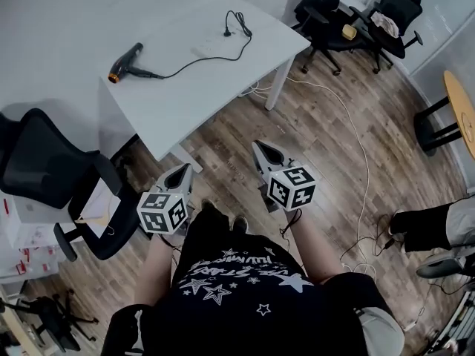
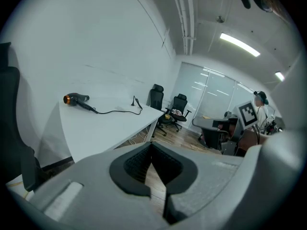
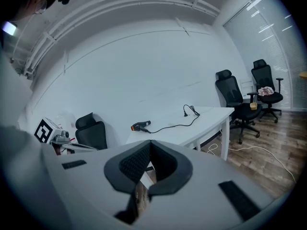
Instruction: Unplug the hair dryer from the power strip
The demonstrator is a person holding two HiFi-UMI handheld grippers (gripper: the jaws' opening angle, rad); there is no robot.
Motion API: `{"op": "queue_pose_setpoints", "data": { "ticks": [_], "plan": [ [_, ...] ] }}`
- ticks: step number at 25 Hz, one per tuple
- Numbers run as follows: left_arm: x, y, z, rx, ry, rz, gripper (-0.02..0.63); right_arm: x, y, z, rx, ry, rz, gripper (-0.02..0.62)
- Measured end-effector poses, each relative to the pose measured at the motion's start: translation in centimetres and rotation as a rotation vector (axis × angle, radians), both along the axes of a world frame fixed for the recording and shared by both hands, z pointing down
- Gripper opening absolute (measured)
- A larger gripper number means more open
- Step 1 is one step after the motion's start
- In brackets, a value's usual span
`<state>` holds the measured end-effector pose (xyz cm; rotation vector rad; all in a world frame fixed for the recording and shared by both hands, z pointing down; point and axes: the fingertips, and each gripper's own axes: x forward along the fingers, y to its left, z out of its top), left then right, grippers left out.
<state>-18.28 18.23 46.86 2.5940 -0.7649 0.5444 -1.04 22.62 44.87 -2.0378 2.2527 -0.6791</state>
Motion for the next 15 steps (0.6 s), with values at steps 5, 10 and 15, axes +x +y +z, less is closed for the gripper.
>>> {"op": "queue_pose_setpoints", "data": {
  "ticks": [5, 10, 15],
  "plan": [
    [0.3, -2.3, 0.8, -0.017, 0.002, -0.004, 0.009, 0.0, -2.0, 1.3, -0.032, 0.004, -0.011, 0.009],
    [2.0, -5.8, 1.8, -0.045, 0.008, 0.007, 0.009, 1.8, -4.3, 1.8, -0.059, 0.019, 0.010, 0.008],
    [4.9, -10.6, 1.5, -0.041, 0.022, 0.044, 0.009, 4.7, -8.7, 1.9, -0.073, 0.021, 0.050, 0.009]
  ]
}}
